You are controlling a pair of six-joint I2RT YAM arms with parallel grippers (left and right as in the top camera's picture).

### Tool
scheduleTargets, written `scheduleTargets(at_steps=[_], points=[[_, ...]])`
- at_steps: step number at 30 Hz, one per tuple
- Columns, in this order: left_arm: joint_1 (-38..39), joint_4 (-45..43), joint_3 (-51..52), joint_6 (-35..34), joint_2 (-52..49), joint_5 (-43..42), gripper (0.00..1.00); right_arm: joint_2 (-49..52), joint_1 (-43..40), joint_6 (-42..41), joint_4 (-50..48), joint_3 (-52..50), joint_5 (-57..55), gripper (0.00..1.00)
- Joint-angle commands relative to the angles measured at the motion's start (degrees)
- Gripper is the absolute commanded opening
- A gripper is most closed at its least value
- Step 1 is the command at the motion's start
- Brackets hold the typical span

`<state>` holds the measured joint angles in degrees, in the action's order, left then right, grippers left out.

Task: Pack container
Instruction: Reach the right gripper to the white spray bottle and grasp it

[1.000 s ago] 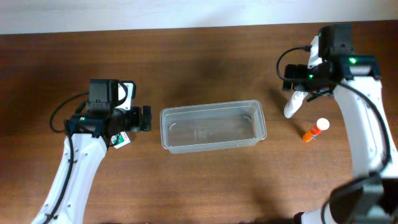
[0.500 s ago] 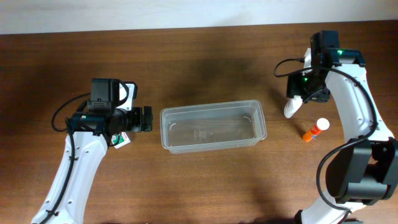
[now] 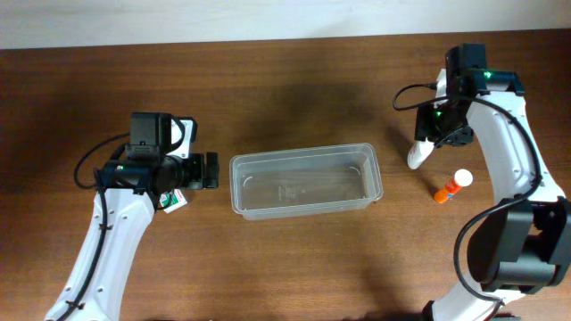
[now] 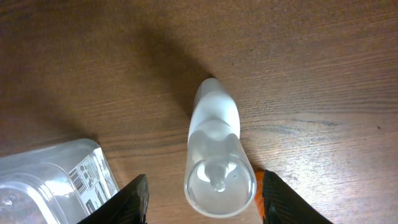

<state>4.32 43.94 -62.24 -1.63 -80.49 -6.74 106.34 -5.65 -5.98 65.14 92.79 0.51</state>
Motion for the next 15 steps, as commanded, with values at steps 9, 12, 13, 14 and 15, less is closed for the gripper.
scheduleTargets(at_steps=[9, 12, 13, 14, 15], points=[[-0.42, 0.07, -1.03, -0.07, -0.07, -0.28, 0.99, 3.02, -0.11, -0.04, -1.9, 1.03, 0.28, 0.41], [-0.42, 0.07, -1.03, -0.07, -0.07, 0.59, 0.99, 3.02, -0.11, -0.04, -1.95, 1.03, 0.28, 0.33], [-0.42, 0.07, -1.03, -0.09, -0.07, 0.55, 0.99, 3.02, -0.11, -0.04, -1.92, 1.03, 0.28, 0.3], [-0.42, 0.07, -1.03, -0.09, -0.07, 0.57, 0.99, 3.02, -0.11, -0.04, -1.92, 1.03, 0.28, 0.28], [-0.42, 0.07, -1.03, -0.07, -0.07, 0.55, 0.99, 3.02, -0.11, -0.04, -1.92, 1.03, 0.28, 0.25]])
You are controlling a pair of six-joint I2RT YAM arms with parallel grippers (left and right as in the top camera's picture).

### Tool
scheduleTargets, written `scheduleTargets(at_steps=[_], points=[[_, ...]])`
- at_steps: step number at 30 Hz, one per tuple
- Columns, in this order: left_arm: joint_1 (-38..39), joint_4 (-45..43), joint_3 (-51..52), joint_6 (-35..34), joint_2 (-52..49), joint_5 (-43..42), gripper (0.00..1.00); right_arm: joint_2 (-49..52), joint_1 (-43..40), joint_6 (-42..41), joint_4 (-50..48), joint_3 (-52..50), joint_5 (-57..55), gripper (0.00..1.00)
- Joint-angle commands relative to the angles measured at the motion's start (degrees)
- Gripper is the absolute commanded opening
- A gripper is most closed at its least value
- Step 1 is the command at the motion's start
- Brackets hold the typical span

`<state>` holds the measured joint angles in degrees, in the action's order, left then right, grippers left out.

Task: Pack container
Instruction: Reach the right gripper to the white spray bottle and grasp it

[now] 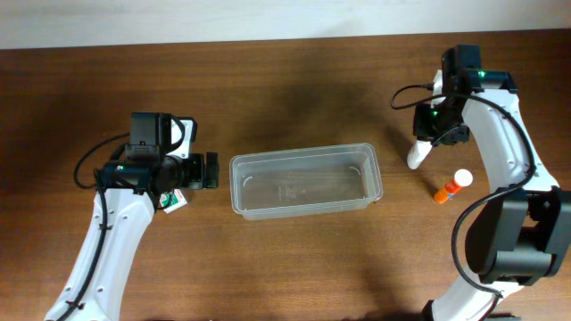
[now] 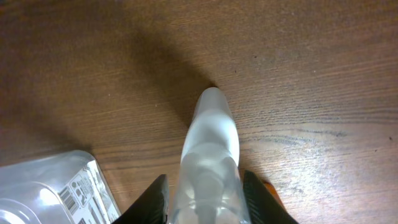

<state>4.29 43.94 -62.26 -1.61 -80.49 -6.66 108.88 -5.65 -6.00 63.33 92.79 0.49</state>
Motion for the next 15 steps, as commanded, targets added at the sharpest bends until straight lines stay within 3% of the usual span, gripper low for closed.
scheduleTargets(at_steps=[1, 4, 15], points=[[-0.39, 0.07, -1.01, -0.11, -0.07, 0.46, 0.99, 0.46, -0.11, -0.02, -0.11, 1.03, 0.28, 0.24], [-0.39, 0.07, -1.01, -0.11, -0.07, 0.46, 0.99, 0.46, -0.11, -0.02, -0.11, 1.03, 0.28, 0.18], [-0.39, 0.04, -1.01, -0.11, -0.07, 0.48, 0.99, -7.06, 0.81, 0.0, 6.6, 3.45, 0.35, 0.17]])
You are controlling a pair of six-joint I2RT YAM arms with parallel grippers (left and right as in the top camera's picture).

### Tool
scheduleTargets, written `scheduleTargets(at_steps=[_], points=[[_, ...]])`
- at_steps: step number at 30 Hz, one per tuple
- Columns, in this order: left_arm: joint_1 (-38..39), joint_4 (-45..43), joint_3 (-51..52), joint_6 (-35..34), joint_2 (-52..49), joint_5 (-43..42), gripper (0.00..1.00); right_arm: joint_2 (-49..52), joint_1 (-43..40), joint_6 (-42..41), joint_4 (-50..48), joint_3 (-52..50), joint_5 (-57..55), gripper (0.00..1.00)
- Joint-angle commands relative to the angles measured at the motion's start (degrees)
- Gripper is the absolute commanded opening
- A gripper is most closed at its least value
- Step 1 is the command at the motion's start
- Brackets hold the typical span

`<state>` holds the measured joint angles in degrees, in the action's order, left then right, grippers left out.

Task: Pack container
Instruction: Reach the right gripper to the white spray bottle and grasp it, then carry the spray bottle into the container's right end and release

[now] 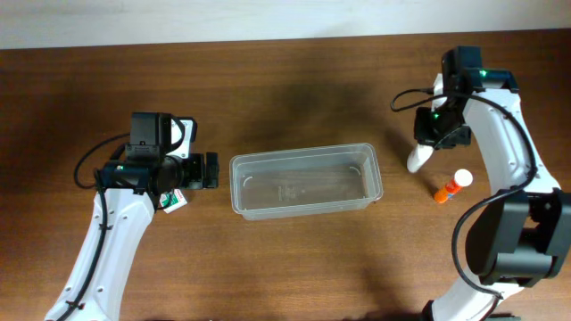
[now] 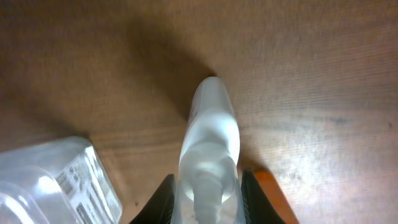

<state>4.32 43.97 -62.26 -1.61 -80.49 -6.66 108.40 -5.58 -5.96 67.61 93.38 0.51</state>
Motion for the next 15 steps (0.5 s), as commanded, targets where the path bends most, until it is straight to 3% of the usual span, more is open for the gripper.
scheduleTargets(at_steps=[1, 8, 15], points=[[-0.42, 0.04, -1.01, -0.11, -0.07, 0.46, 0.99, -8.2, 1.11, -0.04, 3.32, 2.99, 0.35, 0.17], [-0.42, 0.04, -1.01, -0.11, -0.07, 0.48, 0.99, -22.32, 8.98, 0.0, 12.31, 3.06, 1.9, 0.17], [-0.42, 0.04, -1.01, -0.11, -0.07, 0.46, 0.99, -24.52, 18.99, 1.22, 13.05, 2.71, 2.05, 0.17]])
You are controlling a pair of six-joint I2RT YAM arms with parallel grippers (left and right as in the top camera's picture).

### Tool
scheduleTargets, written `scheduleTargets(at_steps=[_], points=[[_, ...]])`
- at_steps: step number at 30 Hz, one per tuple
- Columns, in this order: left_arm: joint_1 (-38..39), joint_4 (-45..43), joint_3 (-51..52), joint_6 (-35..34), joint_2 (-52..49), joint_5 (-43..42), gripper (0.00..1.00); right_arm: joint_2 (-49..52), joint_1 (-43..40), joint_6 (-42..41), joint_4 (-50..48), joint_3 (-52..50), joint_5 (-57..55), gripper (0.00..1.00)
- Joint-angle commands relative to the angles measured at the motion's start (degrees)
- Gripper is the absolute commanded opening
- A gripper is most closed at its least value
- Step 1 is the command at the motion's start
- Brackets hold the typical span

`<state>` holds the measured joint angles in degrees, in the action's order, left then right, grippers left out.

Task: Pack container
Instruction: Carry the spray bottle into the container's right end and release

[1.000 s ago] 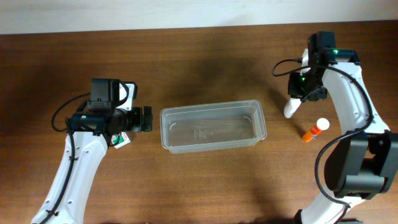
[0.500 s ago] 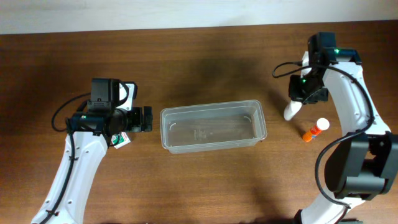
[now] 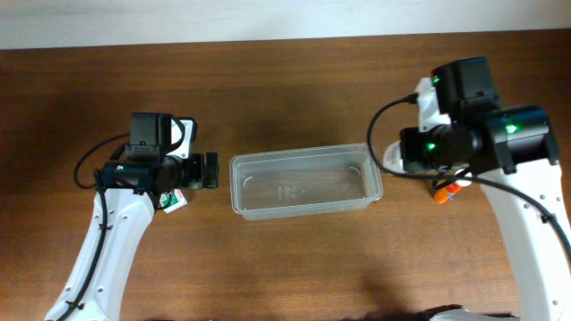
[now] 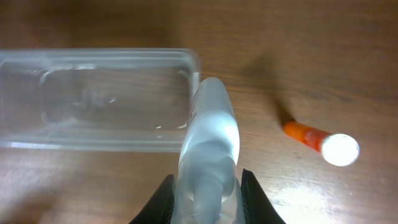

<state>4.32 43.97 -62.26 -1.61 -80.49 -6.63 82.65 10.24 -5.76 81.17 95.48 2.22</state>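
Observation:
A clear plastic container [image 3: 303, 183] [image 4: 99, 99] sits in the middle of the wooden table. My right gripper [image 4: 207, 200] [image 3: 398, 153] is shut on a white translucent bottle [image 4: 208, 140] [image 3: 392, 157] and holds it off the table, just past the container's right end. Both fingers [image 4: 163, 200] press the bottle's sides. An orange tube with a white cap [image 4: 318, 142] [image 3: 443, 191] lies on the table to the right, partly hidden under the arm in the overhead view. My left gripper [image 3: 210, 169] points at the container's left end; its state is unclear.
A small green and white packet [image 3: 171, 201] lies under my left arm, left of the container. The table's far edge meets a white wall at the top of the overhead view.
My right gripper, still shut on the white bottle, is now higher and further left, by the container's right end. The orange tube stayed on the table. The left arm has not moved.
My right gripper stood open around the white bottle on the table, right of the container. It was then shut on the bottle and stayed so at the same spot. Now the bottle hangs off the table beside the container's right end.

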Motion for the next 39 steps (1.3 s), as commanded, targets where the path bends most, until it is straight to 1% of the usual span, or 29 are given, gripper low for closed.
scheduleTargets(at_steps=[1, 5, 11, 17, 19, 20, 21, 22, 23, 24, 28, 30, 32, 33, 35, 36, 37, 39], points=[[-0.42, 0.07, -1.01, -0.11, -0.07, 0.44, 0.99, 1.88, 3.72, 1.05, -0.81, 0.22, 0.33, 0.17], [-0.42, 0.07, -1.01, -0.11, -0.07, 0.42, 0.99, 5.4, 5.11, 1.07, -3.52, -2.71, 0.35, 0.17], [-0.42, 0.26, -1.01, -0.11, -0.07, 0.42, 0.99, 13.03, 5.11, 1.05, -9.6, -6.6, 0.33, 0.17], [-0.42, 0.26, -1.01, -0.11, -0.07, 0.42, 0.99, 19.52, 5.11, 1.05, -13.14, -6.75, 0.35, 0.17], [-0.42, 0.26, -1.01, -0.11, -0.07, 0.42, 0.99, 20.26, 5.11, 1.07, -13.53, -6.75, 0.31, 0.18], [-0.42, 0.24, -1.01, -0.11, -0.07, 0.42, 0.99, 20.35, 5.11, 1.07, -13.73, -6.75, 0.31, 0.23], [-0.42, 0.24, -1.01, -0.11, -0.07, 0.42, 0.99, 20.33, 5.11, 1.07, -13.79, -6.75, 0.31, 0.31], [-0.42, 0.24, -1.01, -0.11, -0.07, 0.42, 0.99, 20.31, 5.11, 1.07, -13.81, -6.73, 0.31, 0.52], [-0.42, 0.24, -1.01, -0.11, -0.07, 0.42, 0.99, 20.26, 5.11, 1.07, -13.77, -6.73, 0.31, 0.56], [-0.42, 0.24, -1.01, -0.11, -0.07, 0.42, 0.99, 20.26, 5.11, 1.05, -13.73, -6.73, 0.31, 0.56], [-0.42, 0.26, -1.01, -0.11, -0.09, 0.44, 0.99, 18.16, 5.11, 0.98, -11.3, -5.75, -0.94, 0.57], [-0.42, 0.24, -1.01, -0.11, -0.07, 0.44, 0.99, 15.89, 5.09, 0.22, -8.74, -3.5, -3.65, 0.58], [-0.42, 0.26, -1.01, -0.11, -0.09, 0.44, 0.99, 12.7, 4.61, -2.84, -6.32, -0.85, -7.39, 0.61], [-0.42, 0.28, -1.01, -0.11, -0.07, 0.44, 0.99, 10.82, 3.87, -4.42, -5.4, 0.31, -8.72, 0.64], [-0.42, 0.26, -1.01, -0.11, -0.07, 0.44, 0.99, 6.32, 0.87, -6.56, -4.7, 1.29, -9.16, 0.77], [-0.42, 0.26, -1.01, -0.11, -0.07, 0.44, 0.99, 4.39, -1.22, -7.28, -4.35, 1.29, -9.11, 0.87], [-0.42, 0.26, -1.01, -0.11, -0.09, 0.44, 0.99, 2.82, -3.74, -7.48, -3.72, 1.29, -9.11, 0.91], [-0.42, 0.26, -1.01, -0.11, -0.07, 0.44, 0.99, 1.38, -9.53, -7.43, -1.81, 1.29, -8.44, 0.93]])
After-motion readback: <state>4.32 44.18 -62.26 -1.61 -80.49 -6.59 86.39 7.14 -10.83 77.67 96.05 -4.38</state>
